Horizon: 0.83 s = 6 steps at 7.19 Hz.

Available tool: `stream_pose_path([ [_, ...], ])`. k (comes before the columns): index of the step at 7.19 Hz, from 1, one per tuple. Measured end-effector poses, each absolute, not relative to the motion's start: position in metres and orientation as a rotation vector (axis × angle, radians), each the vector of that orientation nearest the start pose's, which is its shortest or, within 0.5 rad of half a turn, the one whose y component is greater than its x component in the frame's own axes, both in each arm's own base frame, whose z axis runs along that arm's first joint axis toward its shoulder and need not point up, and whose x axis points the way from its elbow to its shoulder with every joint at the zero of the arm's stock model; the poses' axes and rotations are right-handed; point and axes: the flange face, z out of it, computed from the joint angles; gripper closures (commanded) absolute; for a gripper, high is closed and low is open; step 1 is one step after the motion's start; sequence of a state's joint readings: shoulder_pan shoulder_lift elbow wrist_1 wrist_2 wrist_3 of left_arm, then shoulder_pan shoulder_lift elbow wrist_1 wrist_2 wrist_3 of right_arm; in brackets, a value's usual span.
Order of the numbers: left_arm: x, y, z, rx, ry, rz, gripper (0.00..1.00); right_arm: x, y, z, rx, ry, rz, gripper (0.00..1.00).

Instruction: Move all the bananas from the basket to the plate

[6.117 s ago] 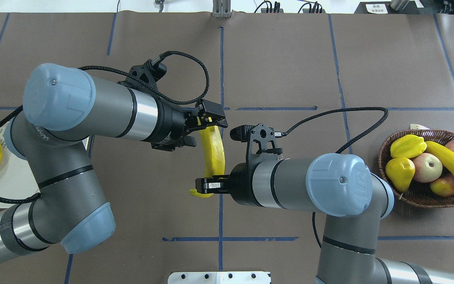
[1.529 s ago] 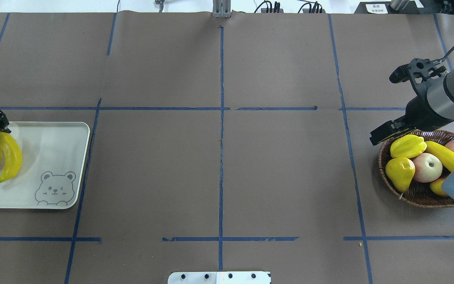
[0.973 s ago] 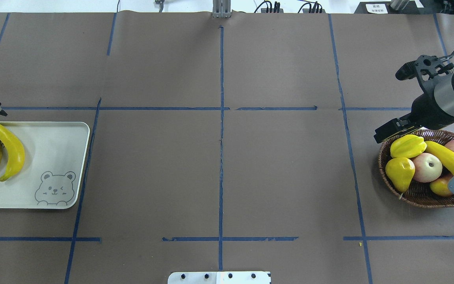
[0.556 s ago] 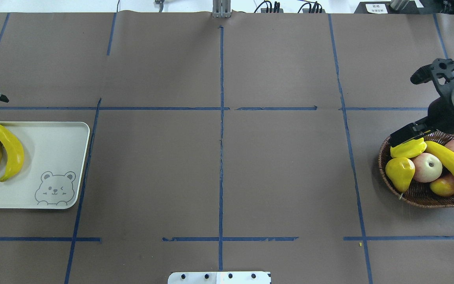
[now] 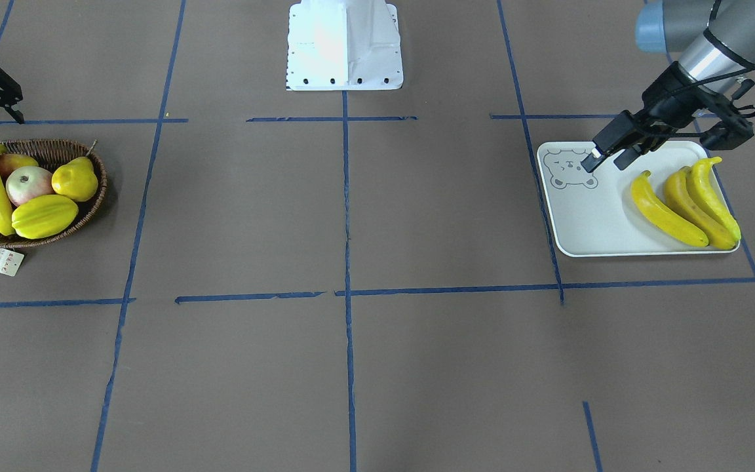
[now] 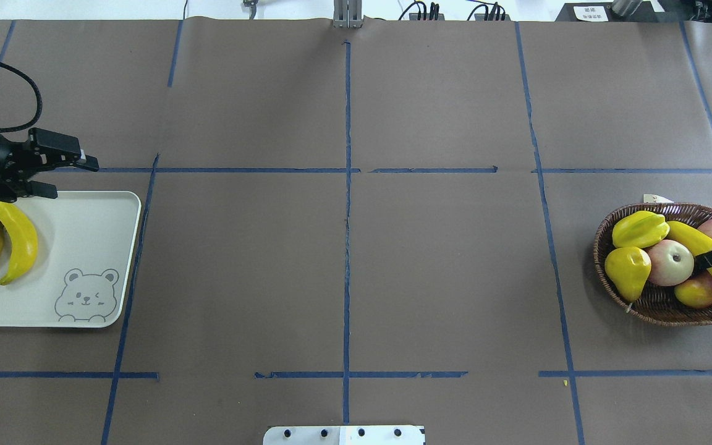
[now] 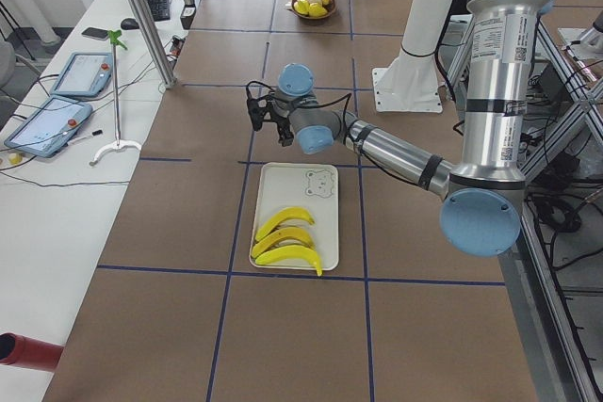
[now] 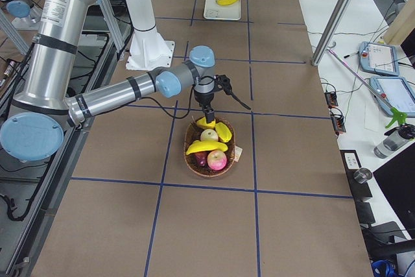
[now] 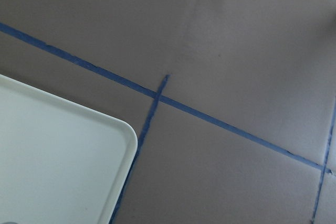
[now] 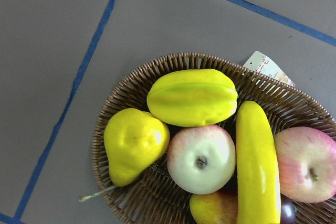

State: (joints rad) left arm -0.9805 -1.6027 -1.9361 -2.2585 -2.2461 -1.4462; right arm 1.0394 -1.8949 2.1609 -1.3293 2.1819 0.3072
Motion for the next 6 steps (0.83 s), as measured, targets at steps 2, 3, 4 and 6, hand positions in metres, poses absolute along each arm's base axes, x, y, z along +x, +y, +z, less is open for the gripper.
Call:
stream_pose_path([
  [2,0.221,-0.447,0.383,0.026,1.206,-0.373,0.0,-0.113,-0.349,0.53,0.241,-0.712,-0.366,0.01],
  [3,0.223,-0.448,0.387,0.022,1.201,-0.374,0.0,-0.113,-0.348,0.551,0.234,-0.677,-0.364,0.02],
  [4,0.224,-0.448,0.389,0.018,1.197,-0.376,0.0,-0.117,-0.348,0.567,0.222,-0.645,-0.368,0.04],
  [6,0.224,-0.447,0.392,0.015,1.193,-0.377,0.0,-0.129,-0.348,0.58,0.202,-0.622,-0.385,0.09],
])
